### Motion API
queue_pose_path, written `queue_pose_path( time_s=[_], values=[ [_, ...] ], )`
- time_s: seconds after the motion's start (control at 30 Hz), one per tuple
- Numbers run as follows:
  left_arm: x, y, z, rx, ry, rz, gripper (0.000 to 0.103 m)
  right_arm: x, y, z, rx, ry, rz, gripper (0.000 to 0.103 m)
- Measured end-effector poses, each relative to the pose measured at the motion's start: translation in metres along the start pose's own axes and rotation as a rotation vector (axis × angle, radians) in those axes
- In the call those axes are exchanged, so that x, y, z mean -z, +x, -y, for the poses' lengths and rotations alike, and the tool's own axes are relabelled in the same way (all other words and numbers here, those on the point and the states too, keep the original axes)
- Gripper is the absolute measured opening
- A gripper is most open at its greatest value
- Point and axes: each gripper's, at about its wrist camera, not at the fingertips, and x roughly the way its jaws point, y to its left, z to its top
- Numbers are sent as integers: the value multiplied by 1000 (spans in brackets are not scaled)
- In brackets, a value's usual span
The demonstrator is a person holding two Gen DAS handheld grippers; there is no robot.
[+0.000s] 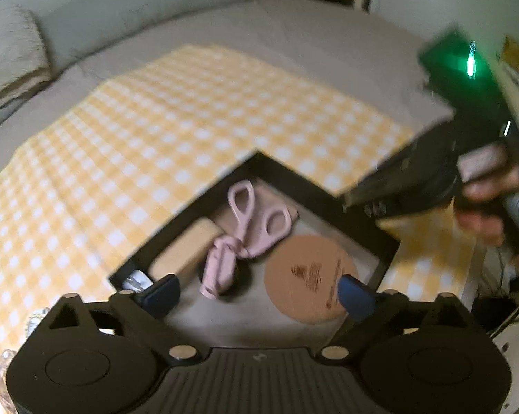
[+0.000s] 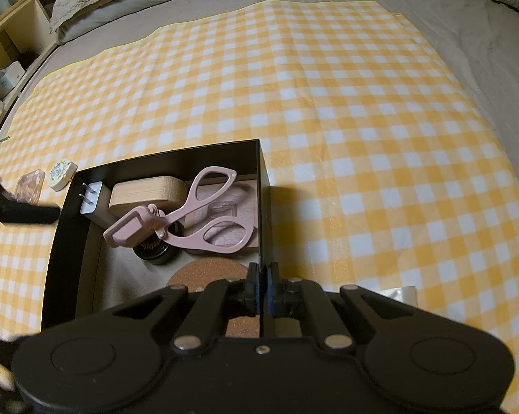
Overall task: Organize rigid objects
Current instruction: 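Move the left tool to the clear plastic case and grasp it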
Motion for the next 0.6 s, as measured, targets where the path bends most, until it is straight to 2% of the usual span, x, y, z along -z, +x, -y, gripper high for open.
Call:
queue_pose_path(
  time_s=[0.1,0.2,0.37,0.6],
  values=[
    [-1,-19,-12,-1,-54,52,103,0,0,0,2,-6,0,5],
    [-1,-32,-25,-44,-100,102,103,0,0,-1,6,-16,1,4],
    [8,-48,-62,-147,-216,160,103,1,-1,-1,9,-32,10,4],
    [30,-45,-128,-342,-413,176,103,3,2,-5,25,-74,4,4]
  ],
)
